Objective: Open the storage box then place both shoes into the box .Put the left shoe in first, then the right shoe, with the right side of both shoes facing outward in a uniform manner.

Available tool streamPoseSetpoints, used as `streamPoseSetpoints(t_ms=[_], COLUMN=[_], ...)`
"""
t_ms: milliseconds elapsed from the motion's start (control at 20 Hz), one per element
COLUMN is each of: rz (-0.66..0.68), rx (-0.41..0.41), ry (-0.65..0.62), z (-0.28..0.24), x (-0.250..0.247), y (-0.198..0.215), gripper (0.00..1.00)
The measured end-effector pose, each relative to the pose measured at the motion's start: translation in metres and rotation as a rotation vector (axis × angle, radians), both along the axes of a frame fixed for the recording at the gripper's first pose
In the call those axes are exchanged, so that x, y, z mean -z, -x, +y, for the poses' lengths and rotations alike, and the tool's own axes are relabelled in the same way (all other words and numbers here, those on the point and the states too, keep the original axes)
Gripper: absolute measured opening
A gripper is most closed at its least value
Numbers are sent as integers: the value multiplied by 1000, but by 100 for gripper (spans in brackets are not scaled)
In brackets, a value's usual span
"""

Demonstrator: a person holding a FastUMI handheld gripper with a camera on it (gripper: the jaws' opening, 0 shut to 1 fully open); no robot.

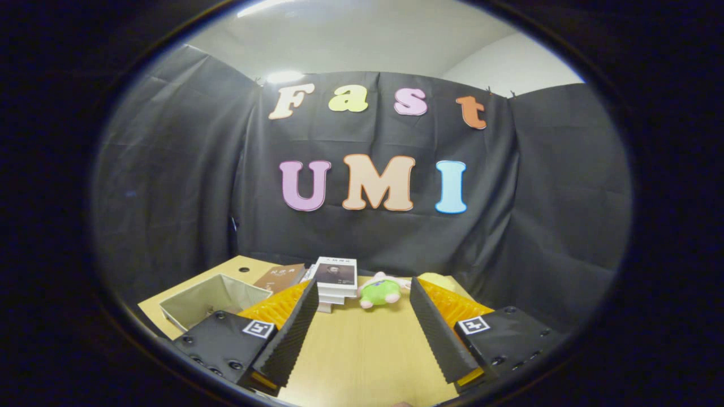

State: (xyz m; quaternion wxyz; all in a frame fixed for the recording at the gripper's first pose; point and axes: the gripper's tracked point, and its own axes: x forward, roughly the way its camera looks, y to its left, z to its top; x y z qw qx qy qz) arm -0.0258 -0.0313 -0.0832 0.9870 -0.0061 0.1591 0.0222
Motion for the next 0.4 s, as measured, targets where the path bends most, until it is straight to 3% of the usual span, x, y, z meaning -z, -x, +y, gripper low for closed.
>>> streamPoseSetpoints(t_ms=[400], rz=[-59], rx=[43], ry=[-3], z=[-13], x=[-16], y=[-6], gripper=[100])
